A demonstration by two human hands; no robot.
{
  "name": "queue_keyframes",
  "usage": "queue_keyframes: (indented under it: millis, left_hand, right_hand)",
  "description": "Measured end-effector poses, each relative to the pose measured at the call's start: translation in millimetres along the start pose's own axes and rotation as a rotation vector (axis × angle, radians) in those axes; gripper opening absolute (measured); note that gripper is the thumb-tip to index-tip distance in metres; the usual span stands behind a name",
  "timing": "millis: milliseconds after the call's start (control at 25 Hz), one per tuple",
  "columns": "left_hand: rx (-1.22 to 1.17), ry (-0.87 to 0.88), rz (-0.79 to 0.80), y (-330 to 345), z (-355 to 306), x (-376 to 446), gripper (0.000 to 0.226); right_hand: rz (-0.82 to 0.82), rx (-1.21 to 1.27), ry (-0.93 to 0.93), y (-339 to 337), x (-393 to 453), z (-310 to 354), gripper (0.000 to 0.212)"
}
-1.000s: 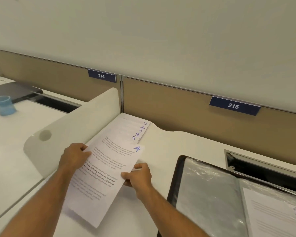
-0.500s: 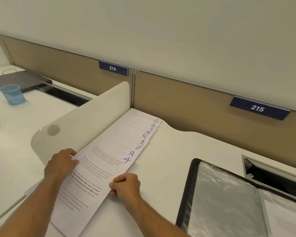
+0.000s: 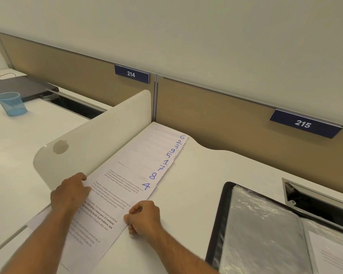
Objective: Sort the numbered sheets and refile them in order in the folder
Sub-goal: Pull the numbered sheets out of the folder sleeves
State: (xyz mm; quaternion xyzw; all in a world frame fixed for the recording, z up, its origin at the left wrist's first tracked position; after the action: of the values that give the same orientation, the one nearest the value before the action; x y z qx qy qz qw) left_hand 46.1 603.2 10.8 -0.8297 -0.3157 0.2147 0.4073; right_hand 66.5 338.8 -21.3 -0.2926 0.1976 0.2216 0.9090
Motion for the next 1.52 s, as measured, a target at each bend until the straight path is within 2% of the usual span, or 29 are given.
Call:
queue_keyframes:
  millis: [240, 360, 560, 640, 760, 880, 1120, 1400, 1520]
  left_hand:
    - [0.253, 0.092, -0.095, 1.4, -12.9, -12.9, 0.036]
    - [0.235, 0.157, -0.129, 0.2, -26.3, -18.5, 0.039]
    - [-0.003, 0.606, -0.170, 9.9, -82.4, -44.8, 0.049]
    - [-0.064, 0.697, -0.145, 18.5, -109.4, -62.5, 0.060]
    - [-0.102, 0.769, -0.083, 40.2, -144.8, -87.0, 0.072]
    - [-0.077, 0.822, 0.029, 71.8, -176.8, -115.2, 0.084]
    - [-0.020, 0.910, 0.215, 140.3, -238.2, -197.7, 0.097]
    - [0.033, 1.071, 0.368, 212.7, -288.9, -304.3, 0.111]
    - [0.026, 1.105, 0.424, 242.0, -297.2, -336.8, 0.109]
  right_hand:
    - [0.033, -0.025, -0.045, -3.1, -4.3, 4.4, 0.021]
    - [-0.012, -0.013, -0.128, -21.5, -9.4, 7.6, 0.024]
    - [-0.246, -0.056, -0.236, -77.4, -16.1, 4.5, 0.019]
    - [-0.353, -0.132, -0.274, -105.6, -23.0, -4.8, 0.021]
    - [-0.477, -0.246, -0.311, -150.1, -40.0, -27.2, 0.035]
    - [-0.559, -0.426, -0.270, -191.6, -59.0, -62.4, 0.059]
    - [-0.574, -0.780, -0.125, -252.4, -104.6, -143.0, 0.107]
    - [-0.636, -0.878, 0.088, -310.9, -161.5, -249.4, 0.105]
    - [-0.645, -0.899, 0.198, -337.1, -188.4, -298.0, 0.109]
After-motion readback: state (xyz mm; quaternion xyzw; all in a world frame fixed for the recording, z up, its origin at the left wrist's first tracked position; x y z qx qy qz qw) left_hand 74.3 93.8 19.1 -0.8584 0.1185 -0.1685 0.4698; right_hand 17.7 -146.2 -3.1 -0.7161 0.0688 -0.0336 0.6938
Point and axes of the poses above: each hand's wrist, its own x-axis towards the middle knuckle, its own y-axis out of the palm, z = x × y, the point moved 6 cm from there along x, towards the middle knuckle, and after that the axes turned 14 degrees about -x, right-handed, at the moved point
